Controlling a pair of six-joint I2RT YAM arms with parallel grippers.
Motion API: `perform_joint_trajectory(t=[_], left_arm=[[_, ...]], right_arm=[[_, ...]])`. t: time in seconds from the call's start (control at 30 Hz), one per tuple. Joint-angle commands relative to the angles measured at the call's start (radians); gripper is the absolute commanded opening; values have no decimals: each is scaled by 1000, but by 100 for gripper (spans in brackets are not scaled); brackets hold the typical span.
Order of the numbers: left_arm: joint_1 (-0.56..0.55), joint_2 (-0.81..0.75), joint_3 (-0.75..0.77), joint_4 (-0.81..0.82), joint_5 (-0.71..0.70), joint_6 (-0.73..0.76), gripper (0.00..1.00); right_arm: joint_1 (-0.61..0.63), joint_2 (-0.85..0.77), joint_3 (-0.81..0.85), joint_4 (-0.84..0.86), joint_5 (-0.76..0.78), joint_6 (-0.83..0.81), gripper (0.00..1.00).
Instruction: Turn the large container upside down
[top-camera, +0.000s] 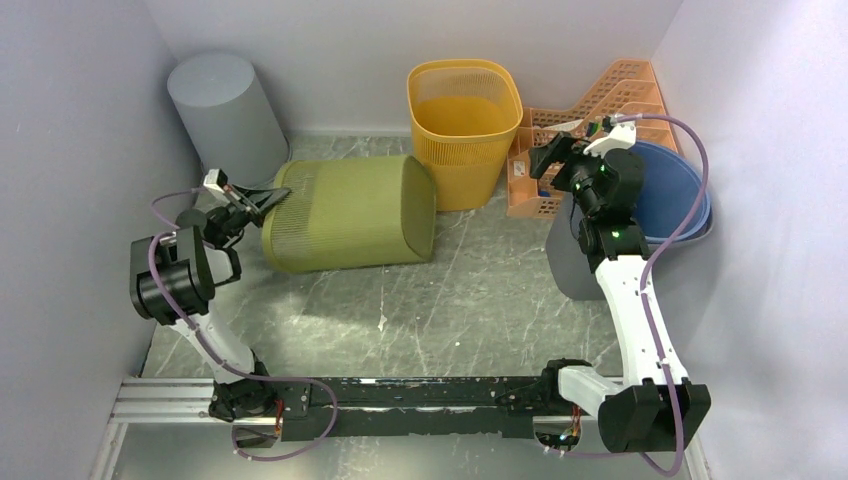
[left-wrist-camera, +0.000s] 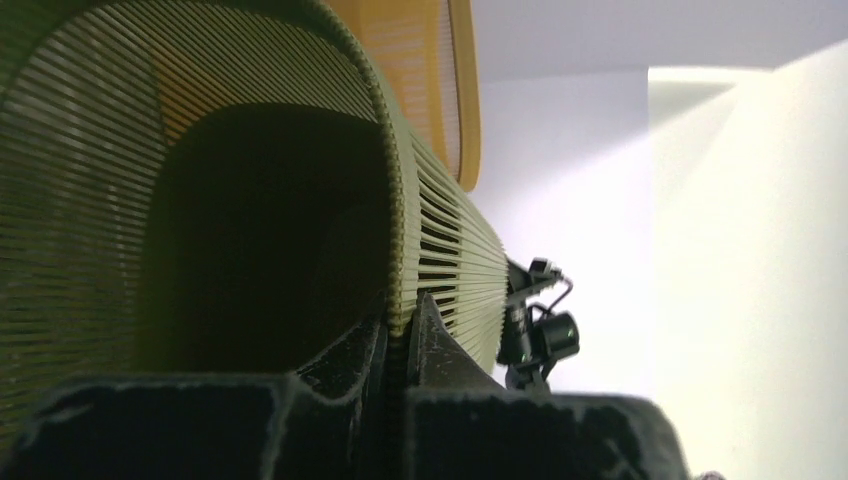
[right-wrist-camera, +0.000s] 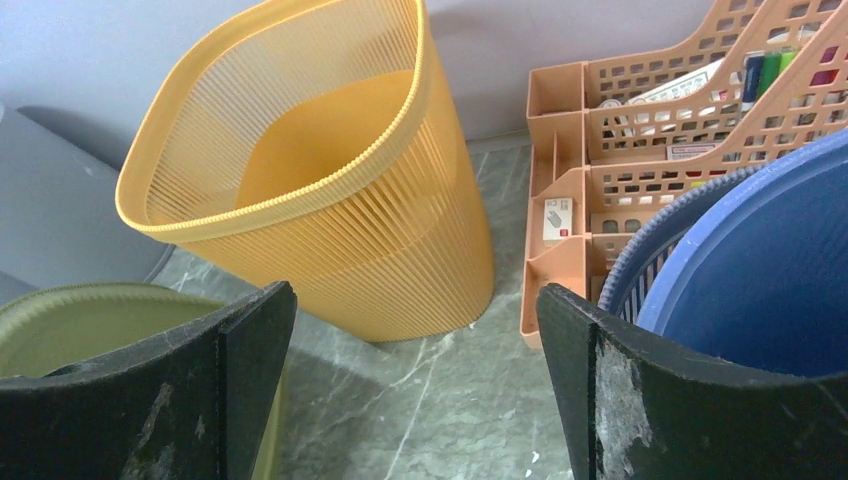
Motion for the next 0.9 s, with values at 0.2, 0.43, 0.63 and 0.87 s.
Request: perform_joint_trajectory(t=[0.2,0.43,0.63,0.87], left_arm=[[129,184,-39,327,126,91,7],[211,257,-5,326,142,109,11],[295,327,9,327,126,114,13],[360,406,37,326,109,118,12]], right_arm=[[30,22,-20,-109,-51,29,91],[49,32,-30,-95,-54,31,91],[51,38,-31,-91,-52,24,91],[50,42,-32,-88,-57,26,91]])
